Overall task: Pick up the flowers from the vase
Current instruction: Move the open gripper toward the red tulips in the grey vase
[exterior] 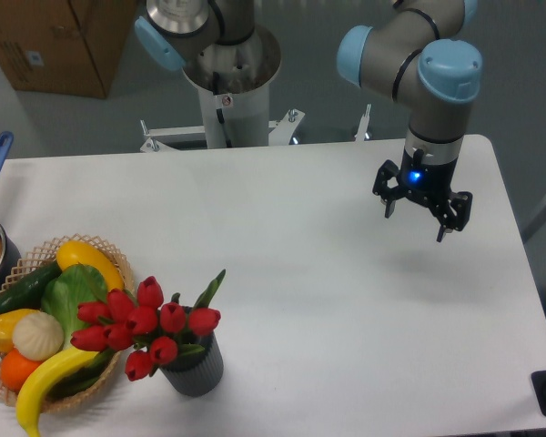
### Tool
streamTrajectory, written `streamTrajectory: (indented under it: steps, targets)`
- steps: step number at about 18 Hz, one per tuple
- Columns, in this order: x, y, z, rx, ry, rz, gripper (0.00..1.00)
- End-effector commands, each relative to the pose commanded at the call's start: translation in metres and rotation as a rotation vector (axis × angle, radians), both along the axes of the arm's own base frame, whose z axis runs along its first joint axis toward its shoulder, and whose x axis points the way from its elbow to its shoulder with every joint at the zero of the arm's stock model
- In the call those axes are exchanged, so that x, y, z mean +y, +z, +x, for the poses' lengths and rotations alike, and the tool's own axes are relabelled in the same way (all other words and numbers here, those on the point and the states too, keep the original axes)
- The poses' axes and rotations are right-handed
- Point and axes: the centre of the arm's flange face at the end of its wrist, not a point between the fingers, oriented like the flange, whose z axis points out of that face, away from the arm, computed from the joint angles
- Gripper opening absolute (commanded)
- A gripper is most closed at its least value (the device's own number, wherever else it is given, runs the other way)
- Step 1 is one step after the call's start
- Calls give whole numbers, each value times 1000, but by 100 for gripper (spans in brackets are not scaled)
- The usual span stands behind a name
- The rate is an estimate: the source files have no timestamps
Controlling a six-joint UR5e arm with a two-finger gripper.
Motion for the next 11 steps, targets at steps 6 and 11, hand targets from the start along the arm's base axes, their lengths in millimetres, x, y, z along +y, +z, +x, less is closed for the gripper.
streamTrajectory:
  steps: [6, 11]
  targets:
    - [4, -9, 8, -39, -14, 58, 100]
    - [20, 10, 50, -147, 75, 294, 100]
